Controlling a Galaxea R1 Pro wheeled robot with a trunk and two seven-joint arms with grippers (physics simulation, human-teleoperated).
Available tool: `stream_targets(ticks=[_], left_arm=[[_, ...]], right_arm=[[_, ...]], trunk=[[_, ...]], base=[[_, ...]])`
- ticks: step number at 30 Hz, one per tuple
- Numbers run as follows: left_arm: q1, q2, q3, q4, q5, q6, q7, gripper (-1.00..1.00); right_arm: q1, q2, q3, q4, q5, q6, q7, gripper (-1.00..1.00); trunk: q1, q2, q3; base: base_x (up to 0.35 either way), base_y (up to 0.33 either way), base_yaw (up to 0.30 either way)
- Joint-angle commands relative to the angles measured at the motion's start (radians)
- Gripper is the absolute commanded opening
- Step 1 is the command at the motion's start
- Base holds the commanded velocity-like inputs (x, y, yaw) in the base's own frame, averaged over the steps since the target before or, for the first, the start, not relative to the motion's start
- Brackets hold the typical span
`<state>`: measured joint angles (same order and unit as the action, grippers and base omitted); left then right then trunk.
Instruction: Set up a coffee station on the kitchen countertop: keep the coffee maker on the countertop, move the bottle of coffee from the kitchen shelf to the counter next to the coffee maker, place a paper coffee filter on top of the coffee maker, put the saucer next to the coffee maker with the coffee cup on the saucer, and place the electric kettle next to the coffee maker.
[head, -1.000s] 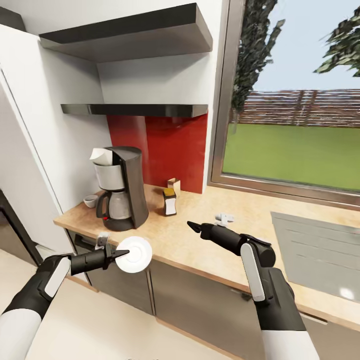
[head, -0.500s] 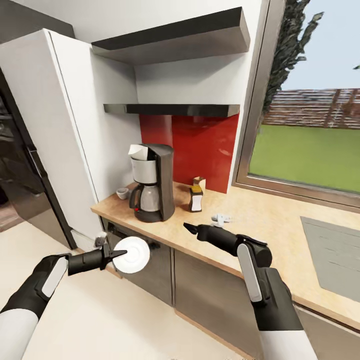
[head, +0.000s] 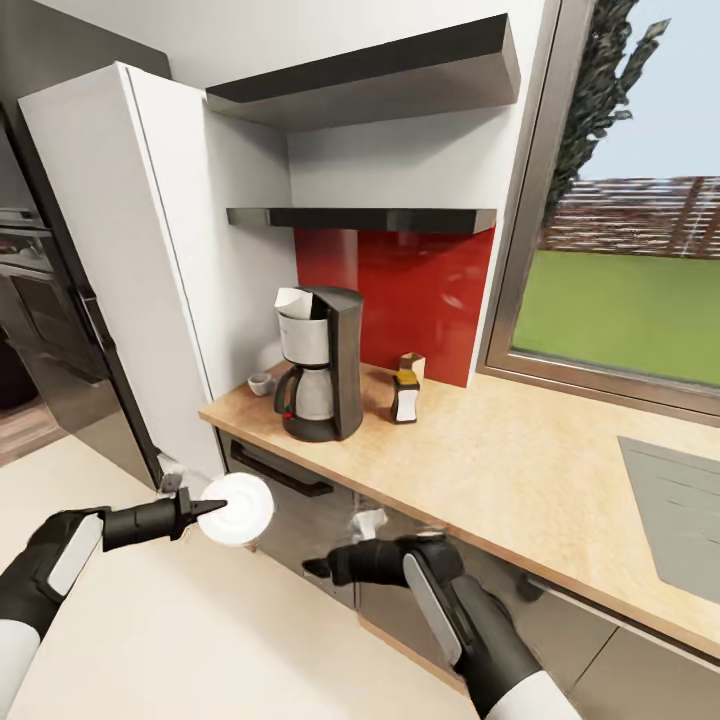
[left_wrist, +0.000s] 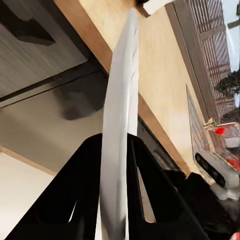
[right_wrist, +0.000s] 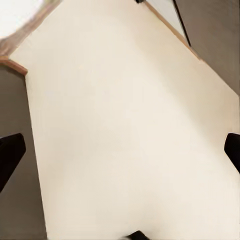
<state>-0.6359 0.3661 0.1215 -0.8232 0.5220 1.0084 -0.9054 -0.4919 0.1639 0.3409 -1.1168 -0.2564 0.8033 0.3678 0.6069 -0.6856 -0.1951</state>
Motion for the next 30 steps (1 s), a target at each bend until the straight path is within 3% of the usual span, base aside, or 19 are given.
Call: stream_targets(ticks=[1,7,13,15,17,20,22,25,30], left_arm=[[-0.001,0.008,0.012,0.0,0.005,0.002,-0.004,-1.0],[0.0,0.028,0.053,-0.002,0.049,0.003,-0.004,-1.0],[0.001,0.038,0.055,0.0,0.052,0.002,-0.003,-1.0],[0.002,0.039,0.055,0.002,0.052,0.001,-0.003,-1.0],[0.002,0.039,0.055,0.003,0.052,-0.001,-0.004,-1.0],[0.002,0.039,0.055,0.004,0.051,-0.004,-0.004,-1.0],[0.003,0.039,0.055,0.005,0.051,-0.005,-0.004,-1.0],[0.003,0.039,0.055,0.005,0.052,-0.005,-0.003,-1.0],[0.004,0.039,0.055,0.005,0.05,-0.006,-0.003,-1.0]], right_arm=[[0.0,0.0,0.005,0.042,0.002,-0.006,0.003,1.0],[0.004,-0.02,0.012,0.342,0.013,-0.099,0.002,1.0],[0.004,-0.025,0.018,0.736,0.08,-0.319,-0.019,1.0],[0.004,-0.025,0.018,0.847,0.095,-0.396,-0.079,1.0],[0.004,-0.023,0.016,0.933,0.099,-0.452,-0.2,1.0],[0.005,-0.02,0.015,1.025,0.096,-0.502,-0.415,1.0],[0.012,-0.02,0.013,1.056,0.096,-0.536,-0.484,1.0],[0.072,-0.023,0.011,1.081,0.096,-0.618,-0.536,1.0],[0.136,-0.024,0.01,1.089,0.097,-0.708,-0.552,1.0]], trunk=[[0.0,-0.001,-0.002],[0.0,-0.001,-0.002],[0.0,-0.001,-0.002],[0.0,-0.001,-0.002],[0.0,-0.001,-0.002],[0.0,-0.001,-0.002],[0.0,-0.001,-0.002],[0.0,-0.001,-0.002],[0.0,-0.001,-0.002]], base=[[0.0,0.0,0.002],[0.0,0.0,0.0],[0.0,0.0,0.0],[0.0,0.0,0.0],[0.0,0.0,0.0],[0.0,0.0,0.0],[0.0,0.0,0.0],[0.0,0.0,0.0],[0.0,0.0,0.0]])
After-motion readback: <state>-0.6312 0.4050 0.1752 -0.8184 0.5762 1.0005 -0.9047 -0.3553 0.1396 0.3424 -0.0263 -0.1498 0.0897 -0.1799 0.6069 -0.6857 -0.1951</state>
